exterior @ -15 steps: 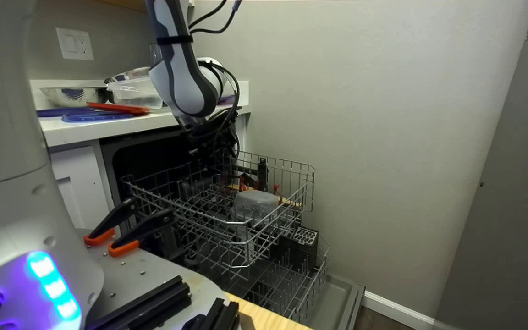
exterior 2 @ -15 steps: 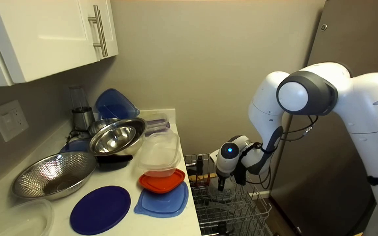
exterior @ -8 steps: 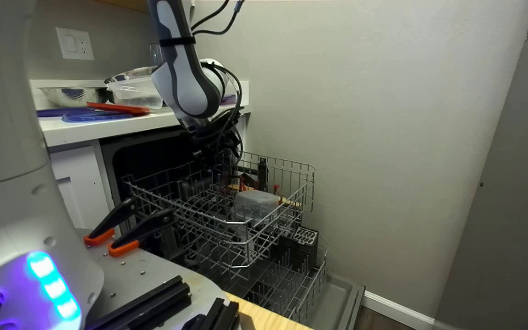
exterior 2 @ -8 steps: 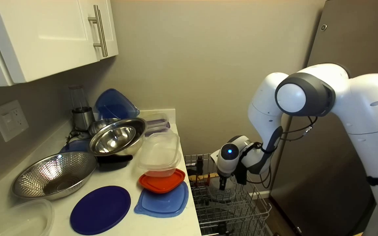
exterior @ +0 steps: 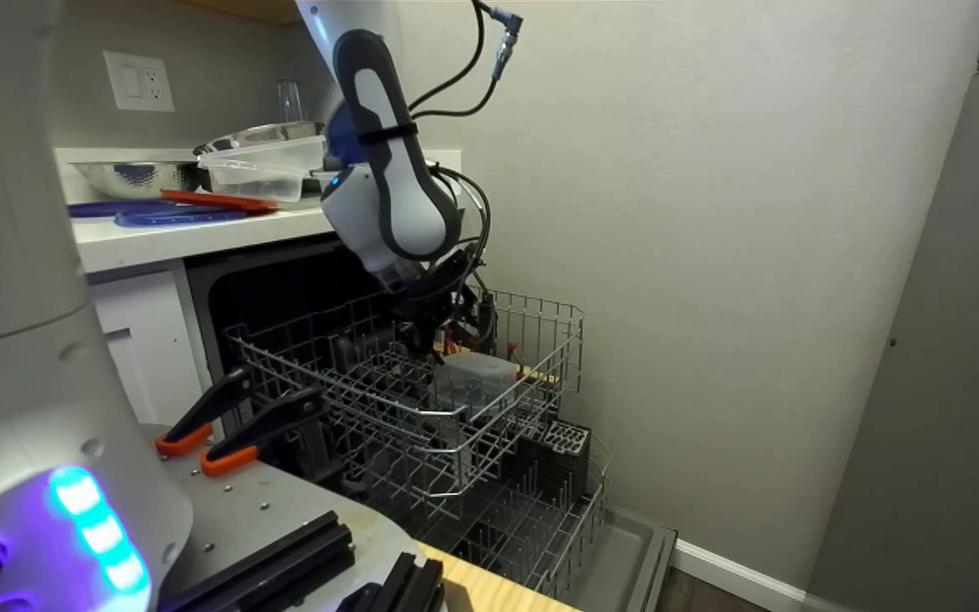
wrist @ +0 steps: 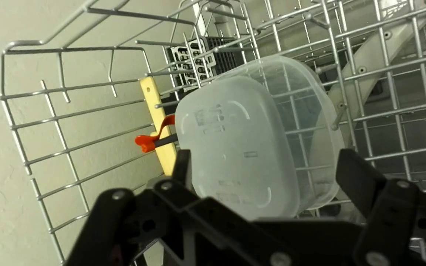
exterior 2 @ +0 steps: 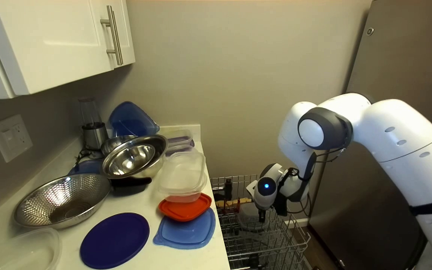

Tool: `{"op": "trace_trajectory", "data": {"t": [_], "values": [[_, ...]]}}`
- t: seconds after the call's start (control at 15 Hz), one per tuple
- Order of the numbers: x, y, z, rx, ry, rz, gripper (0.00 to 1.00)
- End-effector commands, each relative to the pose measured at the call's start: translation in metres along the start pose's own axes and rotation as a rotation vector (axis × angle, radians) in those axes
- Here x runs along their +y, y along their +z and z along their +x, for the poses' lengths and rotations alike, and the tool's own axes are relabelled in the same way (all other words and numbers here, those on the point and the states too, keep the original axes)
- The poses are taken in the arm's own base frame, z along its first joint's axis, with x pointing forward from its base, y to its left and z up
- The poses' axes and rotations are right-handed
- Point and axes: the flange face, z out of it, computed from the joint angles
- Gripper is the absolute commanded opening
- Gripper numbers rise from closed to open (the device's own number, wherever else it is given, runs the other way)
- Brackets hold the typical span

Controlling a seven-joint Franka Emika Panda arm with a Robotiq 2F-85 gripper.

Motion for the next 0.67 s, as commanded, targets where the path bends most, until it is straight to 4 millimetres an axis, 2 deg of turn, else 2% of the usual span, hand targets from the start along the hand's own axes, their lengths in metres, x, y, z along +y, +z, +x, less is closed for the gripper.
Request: {"op": "trace_trajectory", "data": {"t": [0.0, 0.27, 0.6], "values": [[0.001, 0.024, 0.003, 0.045, -0.018, -0.015, 1.00], [0.002, 0.044, 0.007, 0.117, -0.021, -0.006, 1.00], [0.002, 0.062, -0.001, 0.203, 0.023, 0.053, 1.00]]}}
